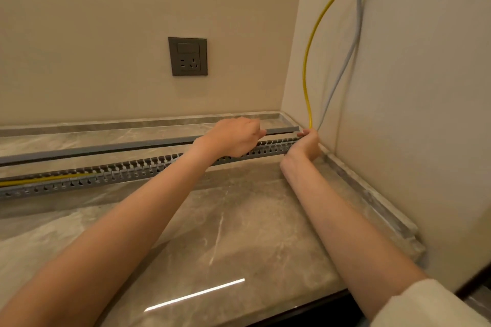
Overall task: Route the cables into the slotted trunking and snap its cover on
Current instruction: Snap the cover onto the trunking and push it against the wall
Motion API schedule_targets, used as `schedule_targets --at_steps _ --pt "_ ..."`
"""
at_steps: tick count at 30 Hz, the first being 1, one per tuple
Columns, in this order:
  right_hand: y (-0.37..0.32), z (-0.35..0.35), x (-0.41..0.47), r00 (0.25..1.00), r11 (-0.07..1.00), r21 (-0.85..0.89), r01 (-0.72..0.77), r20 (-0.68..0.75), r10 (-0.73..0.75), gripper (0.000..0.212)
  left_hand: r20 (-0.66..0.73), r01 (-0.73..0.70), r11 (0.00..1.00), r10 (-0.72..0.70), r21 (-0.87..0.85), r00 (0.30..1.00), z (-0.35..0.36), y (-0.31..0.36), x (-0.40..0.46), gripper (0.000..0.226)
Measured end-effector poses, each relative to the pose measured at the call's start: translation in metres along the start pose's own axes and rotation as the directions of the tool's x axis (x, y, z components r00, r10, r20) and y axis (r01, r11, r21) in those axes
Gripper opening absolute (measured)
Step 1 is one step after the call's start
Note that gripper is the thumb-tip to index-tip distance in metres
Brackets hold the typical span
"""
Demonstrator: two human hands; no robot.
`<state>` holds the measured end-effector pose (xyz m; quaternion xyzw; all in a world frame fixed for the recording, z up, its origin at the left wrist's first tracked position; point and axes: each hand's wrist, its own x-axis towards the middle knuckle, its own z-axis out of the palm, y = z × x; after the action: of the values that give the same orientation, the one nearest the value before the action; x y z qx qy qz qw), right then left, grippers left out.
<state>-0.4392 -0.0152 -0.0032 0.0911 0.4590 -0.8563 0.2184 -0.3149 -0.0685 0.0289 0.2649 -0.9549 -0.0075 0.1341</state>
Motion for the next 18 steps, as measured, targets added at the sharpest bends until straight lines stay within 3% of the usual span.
schedule_targets --at_steps 4,8,11,18 --pt "0.0019 -0.0006 0.0008 0.992 0.990 0.129 -0.057 0.119 0.041 0.029 0.036 -0.009 0.999 0.010 -0.045 0.999 0.0022 -0.0011 -0.0005 0.037" --pt "0.0006 -0.0031 -0.0015 0.953 0.929 0.277 -0.244 0.243 0.178 0.038 0.034 -0.018 0.997 0.020 -0.078 0.999 0.0001 0.0005 0.0019 0.038" --pt "-0.0004 -0.0052 -0.0018 0.907 0.869 0.314 -0.382 0.310 0.287 0.043 0.023 -0.027 0.997 0.029 -0.067 0.999 -0.0001 0.0027 0.0022 0.038" --pt "-0.0067 -0.0075 -0.0051 0.856 0.811 0.344 -0.474 0.395 0.333 0.047 0.020 -0.028 0.999 0.029 -0.040 0.999 0.0016 0.0080 0.0032 0.035"
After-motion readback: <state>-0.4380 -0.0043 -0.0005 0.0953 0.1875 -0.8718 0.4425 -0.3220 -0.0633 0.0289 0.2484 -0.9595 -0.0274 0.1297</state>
